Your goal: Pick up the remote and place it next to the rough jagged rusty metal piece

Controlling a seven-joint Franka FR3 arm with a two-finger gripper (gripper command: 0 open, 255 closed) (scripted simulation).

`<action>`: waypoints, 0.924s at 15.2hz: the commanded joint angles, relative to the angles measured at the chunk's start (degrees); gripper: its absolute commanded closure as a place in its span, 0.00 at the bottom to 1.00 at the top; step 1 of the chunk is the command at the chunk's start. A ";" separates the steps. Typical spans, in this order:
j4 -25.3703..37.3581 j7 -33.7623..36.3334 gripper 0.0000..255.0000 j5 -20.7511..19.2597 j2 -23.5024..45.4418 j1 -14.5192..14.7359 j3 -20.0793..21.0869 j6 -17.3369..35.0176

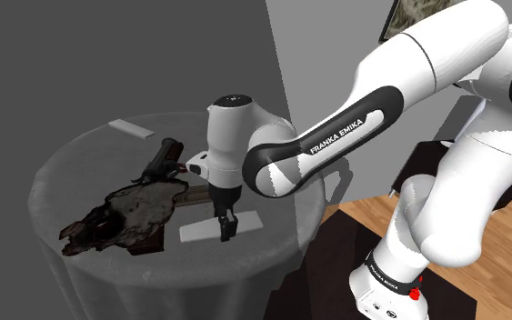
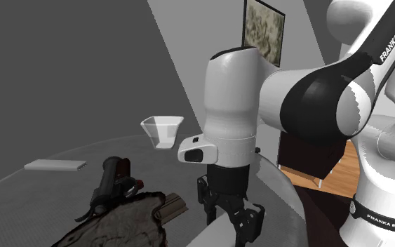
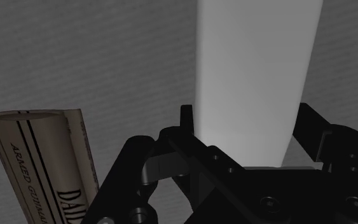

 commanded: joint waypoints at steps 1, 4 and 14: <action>-0.11 0.15 1.00 -0.15 0.37 0.01 0.04 0.51; -0.11 0.15 1.00 -0.15 0.37 0.01 0.04 0.51; 0.66 -0.23 0.00 0.35 -0.93 0.03 -0.02 -1.50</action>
